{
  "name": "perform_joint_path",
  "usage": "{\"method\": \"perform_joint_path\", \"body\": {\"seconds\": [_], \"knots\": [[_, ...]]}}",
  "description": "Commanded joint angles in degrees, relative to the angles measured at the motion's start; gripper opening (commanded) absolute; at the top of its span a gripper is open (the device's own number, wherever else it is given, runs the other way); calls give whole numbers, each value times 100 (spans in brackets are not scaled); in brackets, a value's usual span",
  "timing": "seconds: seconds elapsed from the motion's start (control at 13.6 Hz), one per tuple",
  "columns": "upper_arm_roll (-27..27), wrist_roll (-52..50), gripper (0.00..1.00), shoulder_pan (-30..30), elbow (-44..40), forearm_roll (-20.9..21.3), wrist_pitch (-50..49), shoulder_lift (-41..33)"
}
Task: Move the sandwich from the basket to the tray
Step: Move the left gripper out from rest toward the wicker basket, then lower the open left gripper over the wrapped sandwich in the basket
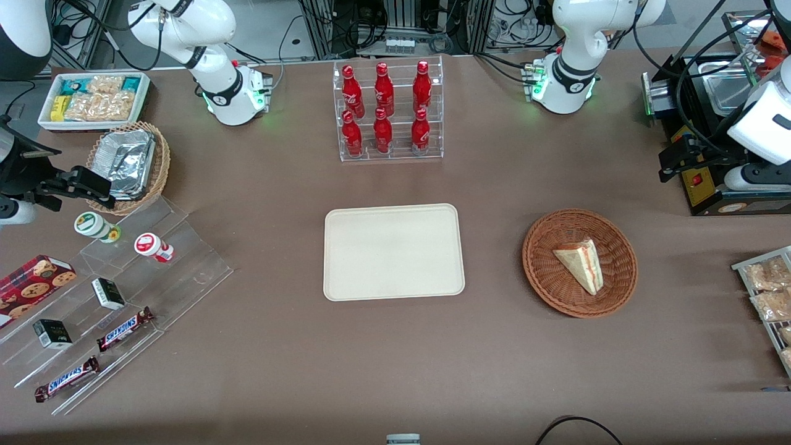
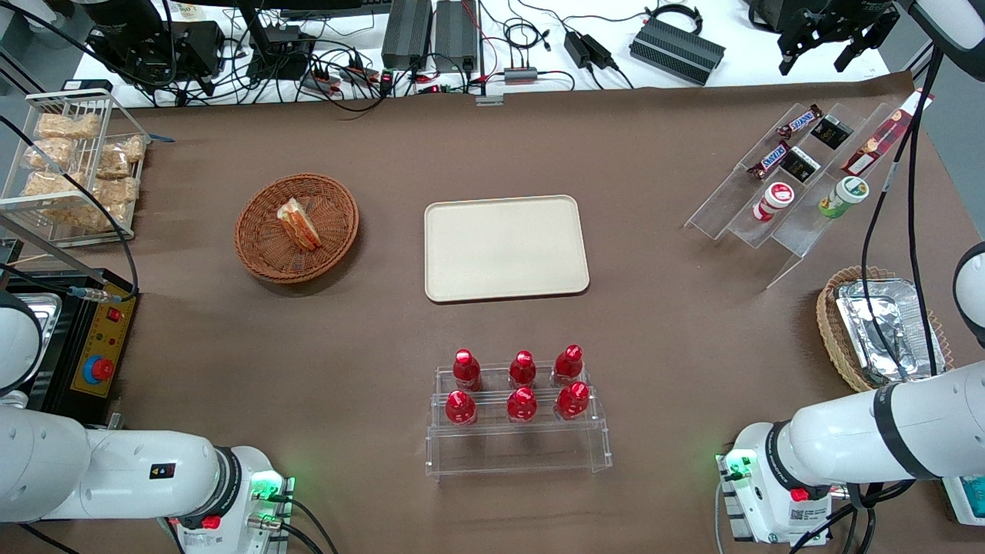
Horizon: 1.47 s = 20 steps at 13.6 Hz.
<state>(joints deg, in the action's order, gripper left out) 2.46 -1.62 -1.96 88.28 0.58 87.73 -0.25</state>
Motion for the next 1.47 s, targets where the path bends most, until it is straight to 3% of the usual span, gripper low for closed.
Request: {"method": "perform_joint_path", "body": {"seconds": [0.0, 0.44, 0.96, 1.4], "knots": [[-44, 93, 100, -50, -109, 65, -107, 60], [-53, -222, 100, 11, 258, 74, 112, 78], [-35, -1575, 100, -6, 1980, 57, 2148, 42], [44, -2885, 100, -24, 3826, 56, 4986, 95]]}}
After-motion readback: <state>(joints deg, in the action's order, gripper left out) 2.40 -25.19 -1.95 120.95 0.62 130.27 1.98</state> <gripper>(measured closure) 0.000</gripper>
